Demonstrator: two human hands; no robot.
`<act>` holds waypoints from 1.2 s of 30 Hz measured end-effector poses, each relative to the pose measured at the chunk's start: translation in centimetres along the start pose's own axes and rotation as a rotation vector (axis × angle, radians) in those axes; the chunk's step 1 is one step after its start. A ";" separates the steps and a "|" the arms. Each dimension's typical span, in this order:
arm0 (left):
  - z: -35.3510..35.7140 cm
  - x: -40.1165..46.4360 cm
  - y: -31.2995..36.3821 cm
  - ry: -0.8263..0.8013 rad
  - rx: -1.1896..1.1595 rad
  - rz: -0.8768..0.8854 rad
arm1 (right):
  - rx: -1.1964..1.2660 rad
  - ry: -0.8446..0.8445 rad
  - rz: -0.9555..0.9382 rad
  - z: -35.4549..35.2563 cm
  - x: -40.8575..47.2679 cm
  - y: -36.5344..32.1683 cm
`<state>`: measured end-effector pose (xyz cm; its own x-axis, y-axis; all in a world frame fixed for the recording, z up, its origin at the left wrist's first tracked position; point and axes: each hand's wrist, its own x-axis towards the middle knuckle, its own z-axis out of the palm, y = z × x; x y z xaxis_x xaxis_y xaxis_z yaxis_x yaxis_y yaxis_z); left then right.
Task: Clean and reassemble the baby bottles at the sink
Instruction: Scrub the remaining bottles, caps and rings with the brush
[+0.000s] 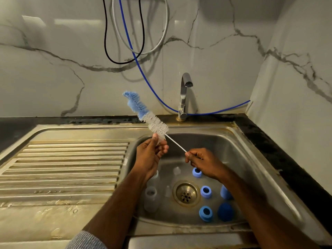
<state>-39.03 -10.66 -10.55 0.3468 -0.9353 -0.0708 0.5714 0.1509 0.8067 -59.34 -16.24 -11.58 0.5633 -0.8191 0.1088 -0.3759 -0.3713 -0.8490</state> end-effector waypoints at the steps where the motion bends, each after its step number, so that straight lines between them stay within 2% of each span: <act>1: 0.0 0.0 0.0 0.004 0.022 -0.018 | -0.026 -0.006 -0.011 0.0 0.0 0.1; 6: -0.5 0.0 1.0 -0.014 -0.057 -0.152 | -0.113 0.001 -0.047 -0.8 0.1 0.5; 11: -0.1 -0.2 0.9 -0.114 -0.127 -0.018 | -0.050 0.000 -0.028 -0.8 -0.1 0.1; 13: 0.0 -0.3 0.5 -0.121 0.027 0.134 | -0.018 -0.027 -0.006 -0.4 -0.2 -0.4; 17: -0.5 -0.4 0.1 0.096 0.719 0.557 | 0.116 -0.186 0.143 0.3 -0.5 -0.9; 19: -0.9 -0.2 0.4 0.134 0.845 0.632 | 0.111 -0.199 0.145 0.5 -0.5 -0.9; 21: -1.4 0.2 0.6 0.004 0.770 0.492 | -0.020 -0.133 0.072 0.2 -0.3 -0.7; 23: -1.6 0.1 1.2 -0.134 0.466 0.158 | -0.164 -0.061 0.016 -0.7 -0.1 0.0; 25: -1.8 0.0 2.1 -0.192 0.156 -0.191 | -0.210 -0.049 0.001 -1.6 -0.1 0.8; 27: -2.0 0.3 2.5 -0.223 -0.021 -0.333 | -0.217 -0.059 -0.018 -1.7 -0.1 1.1; 29: -1.8 0.4 2.4 -0.222 -0.044 -0.296 | -0.216 -0.052 -0.056 -1.3 0.0 1.0; 34: -1.5 0.2 1.4 -0.136 0.124 0.001 | -0.151 -0.050 -0.067 -0.4 -0.4 -0.5; 36: -1.5 0.1 0.8 -0.066 0.345 0.187 | -0.110 -0.090 -0.025 0.0 -0.7 -1.2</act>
<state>-37.42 -10.13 -10.77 0.3665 -0.9220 0.1251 0.2159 0.2150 0.9524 -59.28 -15.20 -10.70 0.6349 -0.7686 0.0781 -0.4366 -0.4404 -0.7845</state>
